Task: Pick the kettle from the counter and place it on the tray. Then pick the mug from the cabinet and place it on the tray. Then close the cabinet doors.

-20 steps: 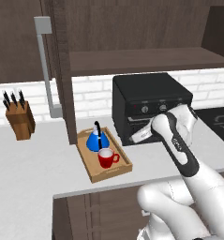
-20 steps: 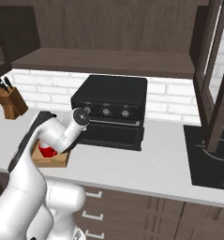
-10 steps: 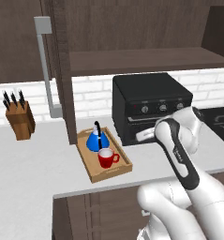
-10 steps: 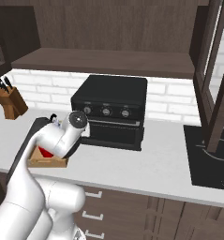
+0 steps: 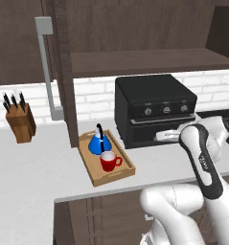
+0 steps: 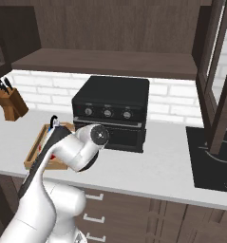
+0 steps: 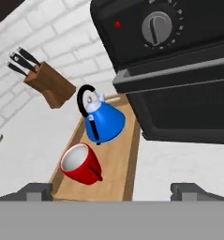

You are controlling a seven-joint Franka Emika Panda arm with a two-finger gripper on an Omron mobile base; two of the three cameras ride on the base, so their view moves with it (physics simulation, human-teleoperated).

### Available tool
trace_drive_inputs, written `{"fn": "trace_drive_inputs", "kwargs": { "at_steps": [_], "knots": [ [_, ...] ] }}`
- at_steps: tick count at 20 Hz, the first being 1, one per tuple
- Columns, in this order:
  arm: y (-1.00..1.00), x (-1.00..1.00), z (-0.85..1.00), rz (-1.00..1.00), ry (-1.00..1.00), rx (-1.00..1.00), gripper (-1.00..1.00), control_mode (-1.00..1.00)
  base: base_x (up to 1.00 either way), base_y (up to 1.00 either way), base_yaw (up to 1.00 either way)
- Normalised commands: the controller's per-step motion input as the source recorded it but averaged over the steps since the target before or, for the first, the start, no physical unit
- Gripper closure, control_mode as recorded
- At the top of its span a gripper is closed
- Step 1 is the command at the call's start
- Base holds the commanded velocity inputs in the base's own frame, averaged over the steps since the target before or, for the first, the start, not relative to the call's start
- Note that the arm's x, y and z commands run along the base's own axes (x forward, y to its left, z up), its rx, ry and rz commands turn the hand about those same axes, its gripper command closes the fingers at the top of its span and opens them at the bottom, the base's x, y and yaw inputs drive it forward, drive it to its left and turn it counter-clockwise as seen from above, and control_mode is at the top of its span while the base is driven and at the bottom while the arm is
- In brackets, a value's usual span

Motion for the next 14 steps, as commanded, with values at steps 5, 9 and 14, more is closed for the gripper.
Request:
{"fn": "trace_drive_inputs", "kwargs": {
  "at_steps": [5, 9, 14],
  "knots": [
    [-0.86, -0.17, 0.21, -0.12, 0.0, 0.33, -1.0, -1.0, 0.0, 0.0, 0.0],
    [-0.87, -0.04, 0.3, -0.12, 0.0, 0.23, -1.0, -1.0, 0.0, 0.0, 0.0],
    [-0.85, 0.0, 0.16, -0.08, 0.0, 0.16, -1.0, -1.0, 0.0, 0.0, 0.0]
  ]
}}
